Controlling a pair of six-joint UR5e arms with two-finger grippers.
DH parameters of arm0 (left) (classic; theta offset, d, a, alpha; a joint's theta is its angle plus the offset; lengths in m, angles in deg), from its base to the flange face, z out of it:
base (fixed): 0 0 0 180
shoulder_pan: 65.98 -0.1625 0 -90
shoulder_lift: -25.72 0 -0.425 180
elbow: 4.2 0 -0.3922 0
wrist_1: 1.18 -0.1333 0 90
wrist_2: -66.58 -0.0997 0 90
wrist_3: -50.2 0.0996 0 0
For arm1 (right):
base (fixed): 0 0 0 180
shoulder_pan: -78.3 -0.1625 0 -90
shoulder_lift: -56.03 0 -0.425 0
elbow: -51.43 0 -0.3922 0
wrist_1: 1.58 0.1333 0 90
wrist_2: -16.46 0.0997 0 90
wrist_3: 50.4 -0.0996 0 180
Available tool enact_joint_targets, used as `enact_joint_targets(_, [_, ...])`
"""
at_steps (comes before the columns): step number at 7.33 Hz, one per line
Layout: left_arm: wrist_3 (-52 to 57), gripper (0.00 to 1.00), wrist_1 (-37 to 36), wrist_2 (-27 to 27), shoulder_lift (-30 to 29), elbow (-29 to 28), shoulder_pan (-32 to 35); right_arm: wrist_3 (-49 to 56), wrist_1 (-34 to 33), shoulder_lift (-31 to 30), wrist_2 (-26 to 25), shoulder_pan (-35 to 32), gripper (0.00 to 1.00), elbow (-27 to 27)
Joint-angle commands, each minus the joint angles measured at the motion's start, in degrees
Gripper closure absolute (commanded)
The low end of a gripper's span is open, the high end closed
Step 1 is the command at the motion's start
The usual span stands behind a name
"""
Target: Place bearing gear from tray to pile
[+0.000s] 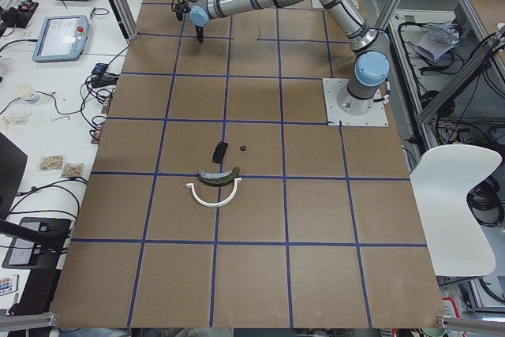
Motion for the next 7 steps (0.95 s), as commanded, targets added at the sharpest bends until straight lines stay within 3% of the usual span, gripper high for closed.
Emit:
enact_joint_targets(1, [0.1, 1.0, 0.2, -0.8, 0.1, -0.1, 0.0, 0.5, -0.3, -0.1, 0.0, -0.1, 0.0, 0.3])
enact_joint_targets(4, [1.3, 1.0, 1.6, -1.0, 1.5, -0.4, -0.6, 0.4, -0.4, 0.0, 0.7, -0.1, 0.0, 0.3])
enact_joint_targets(7, [26.6, 1.0, 24.2, -1.1, 12.8, 0.9, -17.3, 0.4, -0.3, -0.1, 0.5, -0.1, 0.0, 0.3])
